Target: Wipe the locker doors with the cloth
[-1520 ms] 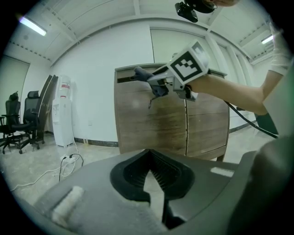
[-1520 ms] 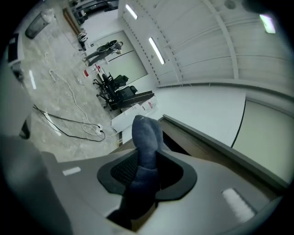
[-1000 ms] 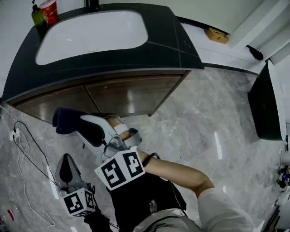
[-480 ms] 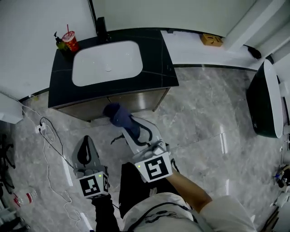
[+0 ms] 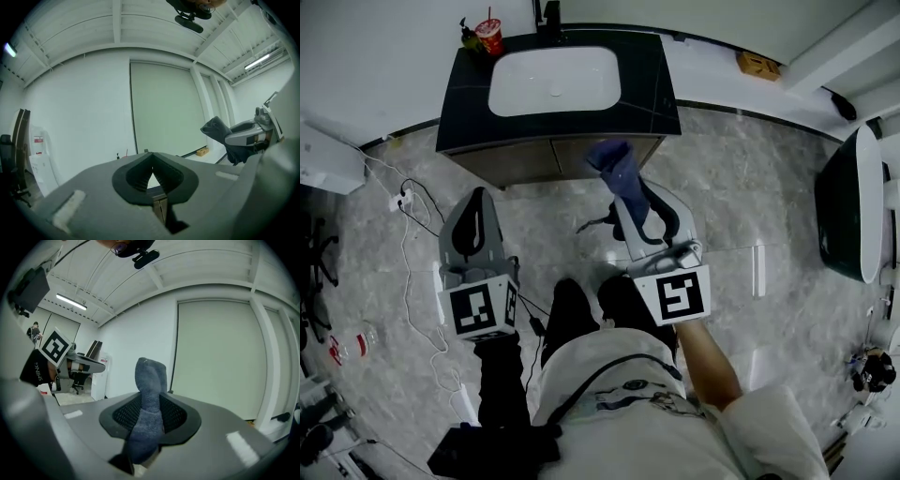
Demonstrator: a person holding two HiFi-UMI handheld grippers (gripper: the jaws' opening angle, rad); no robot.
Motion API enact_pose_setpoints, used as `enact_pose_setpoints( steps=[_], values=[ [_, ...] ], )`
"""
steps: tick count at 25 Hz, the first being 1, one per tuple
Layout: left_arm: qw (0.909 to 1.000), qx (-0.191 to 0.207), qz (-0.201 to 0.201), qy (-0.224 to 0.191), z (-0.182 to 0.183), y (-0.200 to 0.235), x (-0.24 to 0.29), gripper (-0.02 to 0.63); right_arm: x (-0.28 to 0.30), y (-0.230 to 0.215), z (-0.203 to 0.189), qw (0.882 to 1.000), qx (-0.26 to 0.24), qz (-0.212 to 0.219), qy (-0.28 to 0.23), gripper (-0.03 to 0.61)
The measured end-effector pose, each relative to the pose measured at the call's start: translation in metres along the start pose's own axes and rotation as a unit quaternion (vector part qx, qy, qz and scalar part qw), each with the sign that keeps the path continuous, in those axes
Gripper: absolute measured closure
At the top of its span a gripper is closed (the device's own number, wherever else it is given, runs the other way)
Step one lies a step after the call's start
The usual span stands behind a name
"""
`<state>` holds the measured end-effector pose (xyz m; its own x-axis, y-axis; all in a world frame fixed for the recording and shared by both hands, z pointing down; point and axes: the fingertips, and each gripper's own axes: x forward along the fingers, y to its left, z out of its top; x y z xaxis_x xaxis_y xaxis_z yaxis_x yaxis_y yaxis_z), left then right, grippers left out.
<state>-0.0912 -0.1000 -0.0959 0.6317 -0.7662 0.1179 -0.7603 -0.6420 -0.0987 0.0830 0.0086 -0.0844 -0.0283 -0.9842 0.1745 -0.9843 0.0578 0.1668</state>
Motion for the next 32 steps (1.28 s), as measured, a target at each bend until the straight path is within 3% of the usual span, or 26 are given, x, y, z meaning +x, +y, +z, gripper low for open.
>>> enact_pose_setpoints(
  steps=[5, 10, 20, 32],
  values=[
    [0.9998, 0.008, -0.013, 0.009, 0.022, -0.004, -0.001, 0.611, -0.014, -0.006, 0.023, 1.000, 0.004, -0.005, -0.003, 0.460],
    [0.9997, 0.008, -0.023, 0.008, 0.021, -0.001, 0.001, 0.611, -0.020, -0.008, 0.025, 1.000, -0.009, -0.018, 0.005, 0.460],
    [0.9991, -0.012, -0.041, 0.009, 0.030, -0.003, -0.028, 0.612, -0.034, 0.010, 0.057, 0.997, 0.043, -0.061, -0.026, 0.460],
    [0.9987, -0.002, -0.050, 0.002, 0.050, -0.030, -0.044, 0.612, -0.063, 0.010, 0.067, 0.992, 0.078, -0.086, -0.039, 0.462]
  ],
)
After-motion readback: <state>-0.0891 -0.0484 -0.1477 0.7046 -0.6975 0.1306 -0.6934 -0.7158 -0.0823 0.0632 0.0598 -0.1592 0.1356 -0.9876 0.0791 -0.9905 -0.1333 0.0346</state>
